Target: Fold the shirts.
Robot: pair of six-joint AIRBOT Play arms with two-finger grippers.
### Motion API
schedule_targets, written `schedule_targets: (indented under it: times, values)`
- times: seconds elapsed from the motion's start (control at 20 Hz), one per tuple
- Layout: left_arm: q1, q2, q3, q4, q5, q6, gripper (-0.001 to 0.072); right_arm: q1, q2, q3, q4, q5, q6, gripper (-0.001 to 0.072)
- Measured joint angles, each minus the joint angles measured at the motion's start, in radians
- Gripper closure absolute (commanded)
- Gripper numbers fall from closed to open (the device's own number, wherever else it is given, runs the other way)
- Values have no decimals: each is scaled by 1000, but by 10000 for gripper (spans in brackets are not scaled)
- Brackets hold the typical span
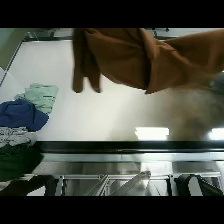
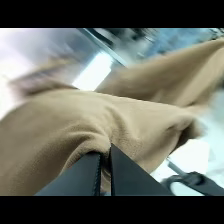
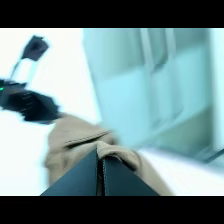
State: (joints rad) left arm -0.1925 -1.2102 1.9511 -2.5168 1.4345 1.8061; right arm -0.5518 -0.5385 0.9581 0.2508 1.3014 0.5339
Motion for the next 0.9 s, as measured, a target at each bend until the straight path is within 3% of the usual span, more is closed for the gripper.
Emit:
schedule_targets:
  times: [0.2,0.4,0.45,0.5,0.55,0.6,0.65,0.9]
  values:
    - [64,157,-236,134,-99,-26,672,0,30,-11,-106,-135,96,697]
    - [105,52,-435,193,-172,-24,667,179,-199,-83,-180,-215,140,697]
    - [109,0,-466,203,-186,-19,476,240,-278,-98,-196,-256,135,696]
    - [113,-68,-491,223,-201,-14,123,303,-373,-109,-206,-320,116,696]
    - [117,-134,-504,239,-205,-12,-13,352,-462,-113,-211,-387,95,667]
    - [121,-207,-502,237,-212,-10,-13,392,-560,-108,-219,-445,70,479]
    - [126,-277,-484,220,-199,-6,-13,415,-646,-96,-227,-481,51,359]
    - [219,-484,-307,215,-51,-11,-13,340,-874,4,-317,-458,67,339]
